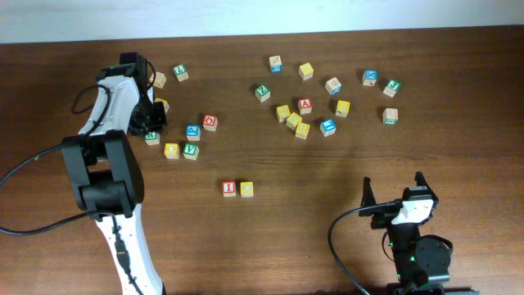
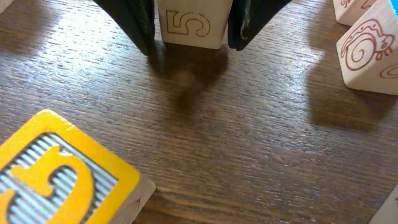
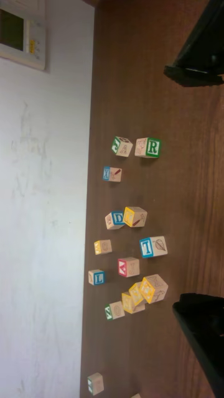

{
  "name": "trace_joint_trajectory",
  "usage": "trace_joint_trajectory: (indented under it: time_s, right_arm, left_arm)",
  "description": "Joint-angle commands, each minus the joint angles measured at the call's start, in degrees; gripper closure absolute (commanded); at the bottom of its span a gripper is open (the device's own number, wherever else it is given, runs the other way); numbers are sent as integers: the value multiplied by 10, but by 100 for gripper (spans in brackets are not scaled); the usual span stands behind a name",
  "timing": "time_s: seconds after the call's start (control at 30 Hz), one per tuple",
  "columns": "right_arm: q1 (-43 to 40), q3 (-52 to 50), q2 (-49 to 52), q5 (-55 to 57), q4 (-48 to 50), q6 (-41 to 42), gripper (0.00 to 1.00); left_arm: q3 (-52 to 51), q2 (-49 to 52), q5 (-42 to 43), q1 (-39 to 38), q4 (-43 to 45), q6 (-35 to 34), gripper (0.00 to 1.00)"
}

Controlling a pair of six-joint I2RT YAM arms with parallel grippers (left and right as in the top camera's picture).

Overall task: Spell out ICRA
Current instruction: 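Lower the left gripper and grasp the green R block, then carry the green R block toward the I and C blocks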

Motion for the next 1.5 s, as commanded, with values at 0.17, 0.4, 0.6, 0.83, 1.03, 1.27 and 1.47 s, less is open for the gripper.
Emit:
trace_joint_trajectory:
  time_s: [0.17, 0.4, 0.6, 0.83, 1.03, 1.27, 1.47]
  right_arm:
    - [-3, -3, -4, -1, -3, -2, 2]
    - [-3, -3, -4, -1, -3, -2, 2]
    - [-3, -3, -4, -1, -3, -2, 2]
    - [-3, -3, -4, -1, -3, -2, 2]
    - [-3, -3, -4, -1, -3, -2, 2]
    - [-3, -3, -4, -1, -3, -2, 2]
    - [-3, -3, -4, -1, -3, -2, 2]
  left_arm:
    - [1, 11, 4, -1, -26, 1, 61]
    - [1, 11, 4, -1, -24, 1, 69]
    - [1, 11, 4, -1, -29, 1, 78]
    - [17, 11, 5, -1, -51, 1, 81]
    - [132, 10, 55, -1, -143, 1, 84]
    - [310, 10, 202, -1, -299, 1, 89]
    - [329, 10, 327, -42, -336, 1, 89]
